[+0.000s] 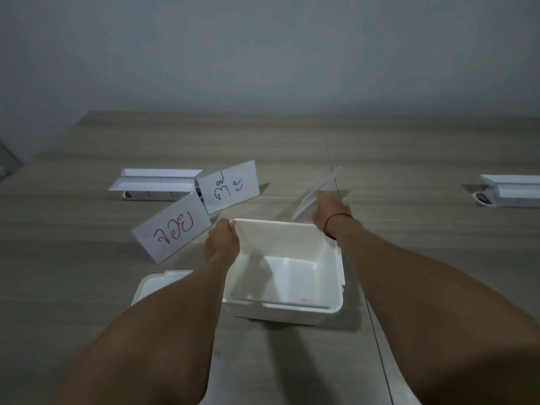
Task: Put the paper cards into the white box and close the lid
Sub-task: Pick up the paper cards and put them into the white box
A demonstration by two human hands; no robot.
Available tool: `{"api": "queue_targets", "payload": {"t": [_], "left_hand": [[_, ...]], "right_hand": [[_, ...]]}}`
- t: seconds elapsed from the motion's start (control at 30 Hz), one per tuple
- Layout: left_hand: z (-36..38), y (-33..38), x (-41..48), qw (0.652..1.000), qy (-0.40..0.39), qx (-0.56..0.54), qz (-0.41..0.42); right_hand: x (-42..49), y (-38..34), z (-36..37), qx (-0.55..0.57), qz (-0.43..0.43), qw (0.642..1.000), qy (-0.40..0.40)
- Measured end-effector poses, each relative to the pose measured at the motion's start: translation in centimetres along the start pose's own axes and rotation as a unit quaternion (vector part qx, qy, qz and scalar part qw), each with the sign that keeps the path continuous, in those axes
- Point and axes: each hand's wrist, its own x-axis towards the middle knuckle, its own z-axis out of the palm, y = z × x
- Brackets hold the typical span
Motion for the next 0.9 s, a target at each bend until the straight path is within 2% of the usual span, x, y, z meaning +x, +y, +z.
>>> {"api": "queue_targets", "payload": {"t": [0.17,0.37,0.53,0.9], "left_hand": [[1.1,0.7,3.1,0.999,0.037,0.015,0.031],[1.5,1.2,4.7,0.997,0.054,0.03,0.045],[1.6,1.3,5.3,0.997,0.059,0.023,0.041],[1.0,1.7,5.2,1.0,0.019,0.001,-0.014]], "right_hand": [[5.7,1.5,-0.3,-0.064,-0.036,0.997,0.015],[9.1,1.8,1.5,-0.127,-0.075,0.989,-0.029],[10.0,1.5,2.7,-0.197,-0.089,0.975,0.041],[8.7,0.4,0.4,-0.109,-0.144,0.98,0.086]]}}
